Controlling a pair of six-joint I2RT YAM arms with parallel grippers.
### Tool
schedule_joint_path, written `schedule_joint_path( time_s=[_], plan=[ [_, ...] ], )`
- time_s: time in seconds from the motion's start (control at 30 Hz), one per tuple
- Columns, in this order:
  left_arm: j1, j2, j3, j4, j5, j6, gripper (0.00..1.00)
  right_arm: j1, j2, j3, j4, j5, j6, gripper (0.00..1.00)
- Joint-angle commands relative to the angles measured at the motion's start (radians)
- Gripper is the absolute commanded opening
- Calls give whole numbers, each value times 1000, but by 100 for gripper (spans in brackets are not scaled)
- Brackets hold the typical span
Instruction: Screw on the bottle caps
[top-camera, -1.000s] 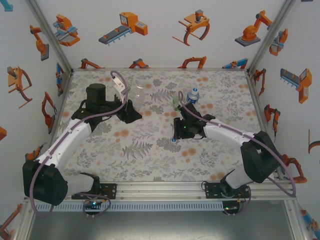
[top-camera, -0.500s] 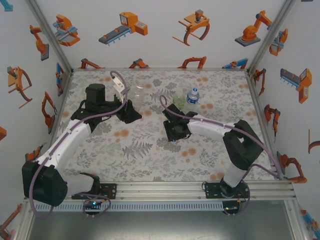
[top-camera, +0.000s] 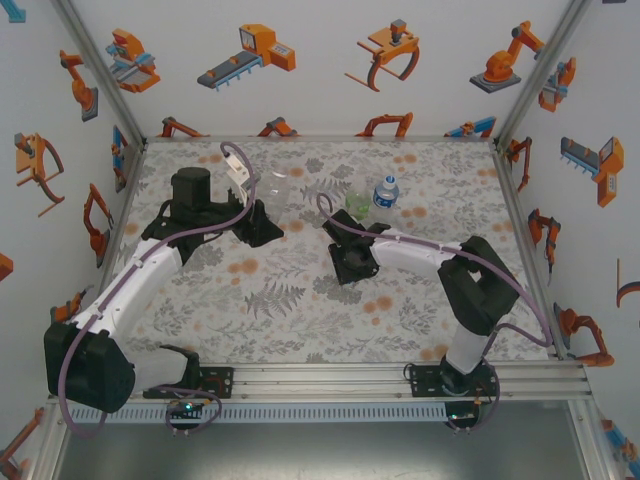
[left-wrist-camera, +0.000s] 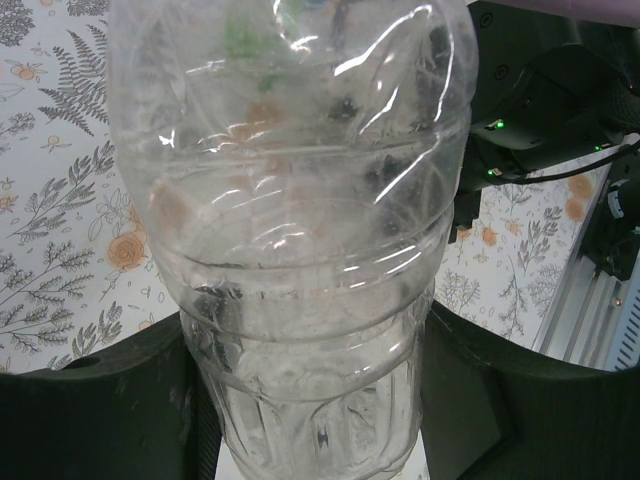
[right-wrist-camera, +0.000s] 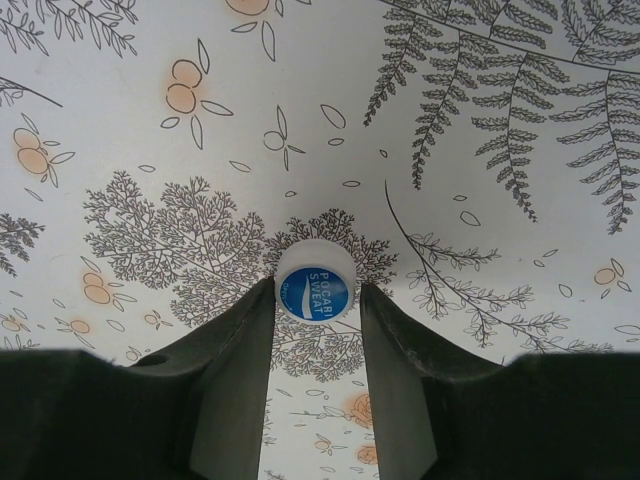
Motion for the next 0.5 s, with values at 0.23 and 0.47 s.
schedule_joint_path(
  time_s=[0.23,0.47],
  plan=[
    [-4,-20,34,-12,7,21,0,7,18,39,-19,32,-23,38],
    [-5,-18,36,-12,8,21,0,8,26,42,-24,27,-24,36]
  ],
)
